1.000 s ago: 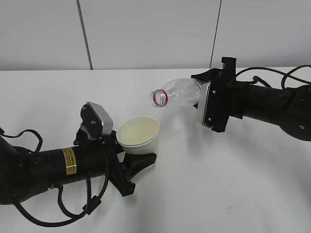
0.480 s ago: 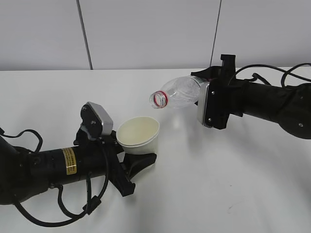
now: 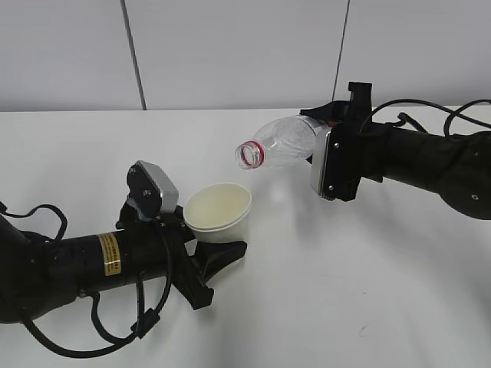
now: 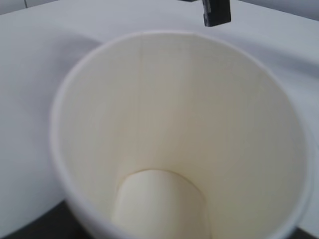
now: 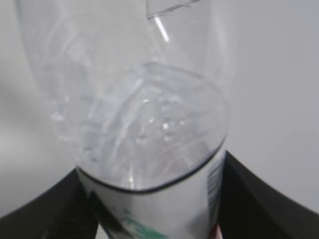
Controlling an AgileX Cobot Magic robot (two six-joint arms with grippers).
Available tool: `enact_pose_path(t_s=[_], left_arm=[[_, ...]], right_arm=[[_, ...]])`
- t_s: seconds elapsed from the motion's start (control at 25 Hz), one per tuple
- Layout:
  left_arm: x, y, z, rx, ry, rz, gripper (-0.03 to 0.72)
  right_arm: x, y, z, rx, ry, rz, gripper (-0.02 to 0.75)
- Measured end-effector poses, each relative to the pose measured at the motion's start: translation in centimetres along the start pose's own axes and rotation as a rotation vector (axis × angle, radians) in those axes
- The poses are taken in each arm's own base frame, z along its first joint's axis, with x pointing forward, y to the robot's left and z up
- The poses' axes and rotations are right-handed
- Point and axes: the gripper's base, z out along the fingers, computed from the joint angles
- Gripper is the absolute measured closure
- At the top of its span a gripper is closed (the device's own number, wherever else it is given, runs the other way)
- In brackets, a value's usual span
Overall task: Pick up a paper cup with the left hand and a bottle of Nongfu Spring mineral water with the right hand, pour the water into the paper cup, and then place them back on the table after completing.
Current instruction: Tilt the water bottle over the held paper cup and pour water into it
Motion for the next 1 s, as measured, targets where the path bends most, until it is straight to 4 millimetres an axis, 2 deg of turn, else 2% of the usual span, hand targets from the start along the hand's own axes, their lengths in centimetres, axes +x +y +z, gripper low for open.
enact_pose_path(t_s=[1.0], left_arm=[[0.22,0.13,0.27,0.003,0.000,-0.002,0.320]], right_arm=[[-0.03,-0.05,0.00,0.005,-0.003,-0.074,0.276]])
